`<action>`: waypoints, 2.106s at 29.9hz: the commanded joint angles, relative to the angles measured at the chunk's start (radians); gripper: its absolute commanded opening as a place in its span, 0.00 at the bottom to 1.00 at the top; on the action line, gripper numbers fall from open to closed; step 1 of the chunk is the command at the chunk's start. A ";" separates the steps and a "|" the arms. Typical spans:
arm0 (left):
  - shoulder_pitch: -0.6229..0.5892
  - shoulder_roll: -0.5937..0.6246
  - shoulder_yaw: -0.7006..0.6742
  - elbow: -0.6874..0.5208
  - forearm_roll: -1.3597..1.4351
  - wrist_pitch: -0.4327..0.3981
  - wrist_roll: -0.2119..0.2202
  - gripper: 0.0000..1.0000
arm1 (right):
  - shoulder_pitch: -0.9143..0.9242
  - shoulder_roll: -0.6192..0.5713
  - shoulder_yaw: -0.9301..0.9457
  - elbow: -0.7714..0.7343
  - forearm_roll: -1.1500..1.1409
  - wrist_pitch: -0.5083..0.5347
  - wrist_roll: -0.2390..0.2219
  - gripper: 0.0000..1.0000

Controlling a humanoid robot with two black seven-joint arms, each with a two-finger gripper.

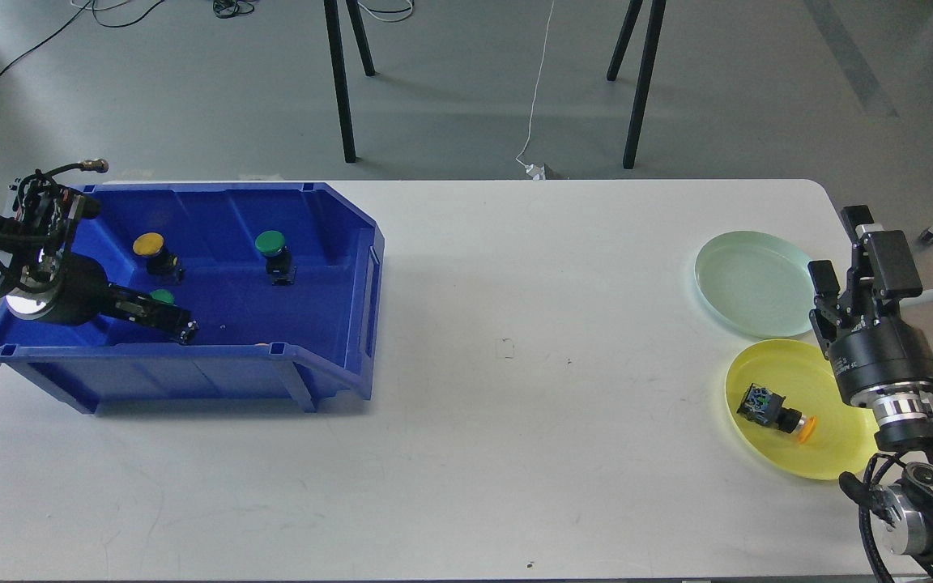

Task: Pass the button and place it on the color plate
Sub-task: 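Lower the left gripper and grasp the green button in the bin, then lift the green button and extend the left arm toward the right gripper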

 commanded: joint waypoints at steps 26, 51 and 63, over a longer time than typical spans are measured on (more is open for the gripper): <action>-0.015 -0.012 -0.008 -0.013 -0.011 0.022 0.000 0.16 | -0.002 0.000 -0.002 0.000 0.000 0.000 0.000 0.99; -0.106 0.237 -0.467 -0.609 -0.602 -0.002 0.000 0.13 | 0.000 0.012 0.000 0.002 0.000 0.000 0.000 0.99; 0.093 -0.347 -0.465 -0.544 -0.723 0.252 0.000 0.13 | -0.026 0.000 -0.003 0.035 -0.003 0.000 0.000 0.99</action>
